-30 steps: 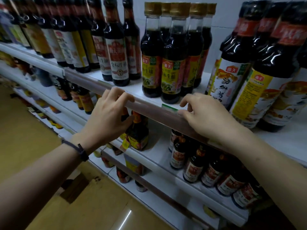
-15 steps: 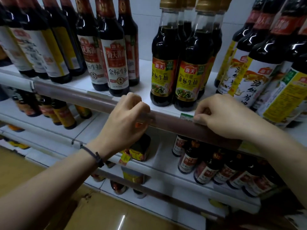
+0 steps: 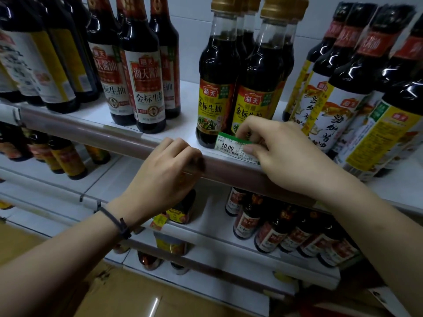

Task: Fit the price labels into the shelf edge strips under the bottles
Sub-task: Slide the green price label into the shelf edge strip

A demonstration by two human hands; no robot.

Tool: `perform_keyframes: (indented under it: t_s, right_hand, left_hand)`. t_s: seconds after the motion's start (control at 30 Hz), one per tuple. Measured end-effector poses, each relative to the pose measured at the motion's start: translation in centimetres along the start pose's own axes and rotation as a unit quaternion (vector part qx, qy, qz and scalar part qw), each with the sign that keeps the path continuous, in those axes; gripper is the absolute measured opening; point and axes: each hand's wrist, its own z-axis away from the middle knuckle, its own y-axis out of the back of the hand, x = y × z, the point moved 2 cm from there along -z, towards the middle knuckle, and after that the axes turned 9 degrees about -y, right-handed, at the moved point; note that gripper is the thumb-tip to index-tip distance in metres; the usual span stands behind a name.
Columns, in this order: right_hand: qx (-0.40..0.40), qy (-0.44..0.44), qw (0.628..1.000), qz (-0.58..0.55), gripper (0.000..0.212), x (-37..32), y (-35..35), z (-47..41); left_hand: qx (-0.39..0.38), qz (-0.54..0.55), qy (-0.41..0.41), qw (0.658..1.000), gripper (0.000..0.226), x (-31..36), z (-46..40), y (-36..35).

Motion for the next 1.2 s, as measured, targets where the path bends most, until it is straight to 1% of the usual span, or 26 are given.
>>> perform_keyframes:
  t_s: [0.2,0.37,0.43,0.53,0.63,0.8,0.97,1.2]
  right_hand:
    - [0.003,-0.001,1.0,-0.009,0.015,0.2,-0.2,0.0]
    - [0.011,0.004,1.0,-0.012,0.019,0.5,-0.8,-0.3]
    - [0.019,0.002,0.999,-0.029,0.02,0.4,-1.1,-0.3]
    - [0.044,-0.005,0.998,-0.047,0.016,0.3,-1.8,-0.3]
    - [0.07,-0.01,0.997,-0.041,0.011,0.3,-2.4,-0.4]
    - [0.08,-0.006,0.997,-0.019,0.01,0.4,-2.8,-0.6]
    - [0.061,-0.025,0.998,-0.012,0.005,0.0,-3.2,-0.8]
    - [0.072,-0.009,0.997,0.023,0.005,-0.4,-3.9,-0.5]
  left_hand:
    - [0.002,-0.001,0.017,1.0,0.015,0.2,-0.5,-0.1]
    - [0.004,0.007,0.025,1.0,0.015,0.0,-0.5,-0.5]
    - [0.012,0.019,0.027,0.999,0.014,0.1,-0.3,-0.6]
    - [0.024,0.037,0.033,0.998,0.012,0.3,0.1,-0.8]
    - [0.037,0.044,0.036,0.998,0.012,0.3,0.5,-0.8]
    - [0.043,0.05,0.031,0.997,0.012,0.2,0.6,-0.8]
    - [0.046,0.045,0.026,0.998,0.013,0.0,0.6,-0.8]
    - [0.028,0.047,0.021,0.998,0.012,-0.1,0.5,-0.7]
